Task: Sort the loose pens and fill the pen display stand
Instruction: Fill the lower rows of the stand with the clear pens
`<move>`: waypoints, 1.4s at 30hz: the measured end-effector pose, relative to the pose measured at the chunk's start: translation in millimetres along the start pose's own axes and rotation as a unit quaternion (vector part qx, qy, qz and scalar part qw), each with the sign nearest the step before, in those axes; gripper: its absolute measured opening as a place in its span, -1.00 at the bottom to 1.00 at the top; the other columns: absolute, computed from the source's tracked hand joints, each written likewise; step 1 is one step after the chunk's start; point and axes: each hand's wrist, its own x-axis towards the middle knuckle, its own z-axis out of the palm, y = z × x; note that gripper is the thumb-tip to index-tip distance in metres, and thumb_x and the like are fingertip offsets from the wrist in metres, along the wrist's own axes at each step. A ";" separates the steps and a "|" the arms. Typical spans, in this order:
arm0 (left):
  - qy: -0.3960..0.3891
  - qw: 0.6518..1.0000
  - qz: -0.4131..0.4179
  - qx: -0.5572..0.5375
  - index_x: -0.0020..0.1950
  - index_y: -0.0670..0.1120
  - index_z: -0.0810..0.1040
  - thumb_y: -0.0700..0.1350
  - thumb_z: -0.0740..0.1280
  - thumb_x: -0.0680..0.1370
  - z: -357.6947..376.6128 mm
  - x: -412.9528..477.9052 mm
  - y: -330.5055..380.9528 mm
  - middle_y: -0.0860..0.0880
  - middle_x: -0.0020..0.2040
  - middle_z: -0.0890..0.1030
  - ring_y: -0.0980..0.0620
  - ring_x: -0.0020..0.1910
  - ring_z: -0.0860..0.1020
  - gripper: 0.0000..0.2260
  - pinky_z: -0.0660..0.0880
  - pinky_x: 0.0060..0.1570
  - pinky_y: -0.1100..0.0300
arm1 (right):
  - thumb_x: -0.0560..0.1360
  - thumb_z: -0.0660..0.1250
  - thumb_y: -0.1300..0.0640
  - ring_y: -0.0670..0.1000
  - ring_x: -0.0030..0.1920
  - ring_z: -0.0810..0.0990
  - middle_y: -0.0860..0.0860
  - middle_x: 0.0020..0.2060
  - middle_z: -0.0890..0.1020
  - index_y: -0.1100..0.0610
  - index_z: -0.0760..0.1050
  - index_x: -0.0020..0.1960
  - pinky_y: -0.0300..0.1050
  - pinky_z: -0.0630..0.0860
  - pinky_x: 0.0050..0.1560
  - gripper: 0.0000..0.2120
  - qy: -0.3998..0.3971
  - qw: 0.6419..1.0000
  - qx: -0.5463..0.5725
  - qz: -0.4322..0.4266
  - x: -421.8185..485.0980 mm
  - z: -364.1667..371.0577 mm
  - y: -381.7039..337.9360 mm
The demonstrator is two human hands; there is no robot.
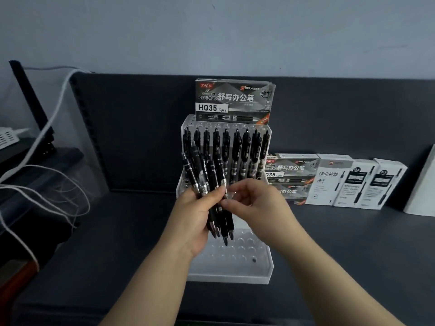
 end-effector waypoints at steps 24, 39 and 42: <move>0.041 0.999 0.013 -0.006 -0.01 -0.12 0.62 -0.27 0.35 0.50 -8.8 -8.0 7.5 -0.02 -0.26 0.60 0.06 -0.28 0.57 -0.89 0.57 -0.34 0.20 | 0.49 0.29 0.22 0.06 -0.08 0.59 0.05 -0.13 0.67 0.16 0.58 0.05 -0.23 0.37 -0.14 -0.83 0.185 0.965 -0.183 0.018 50.8 -32.9 31.7; 0.054 0.998 0.018 0.004 -0.07 -0.16 0.59 -0.27 0.35 0.51 -16.2 -7.1 6.2 -0.06 -0.22 0.68 0.04 -0.24 0.66 -0.95 0.57 -0.27 0.15 | 0.51 0.28 0.20 0.12 -0.03 0.48 0.08 -0.13 0.54 0.12 0.53 -0.03 -0.15 0.34 -0.10 -0.91 0.162 0.953 -0.256 0.027 44.0 -34.2 27.6; 0.063 0.998 0.022 0.000 -0.05 -0.16 0.59 -0.27 0.33 0.52 -17.6 -6.5 6.1 -0.08 -0.18 0.69 0.00 -0.17 0.67 -0.93 0.57 -0.20 0.12 | 0.51 0.30 0.14 0.02 0.02 0.51 0.00 -0.07 0.52 0.16 0.52 0.08 -0.29 0.31 -0.03 -0.83 0.220 0.943 -0.244 -0.045 25.4 -22.5 8.4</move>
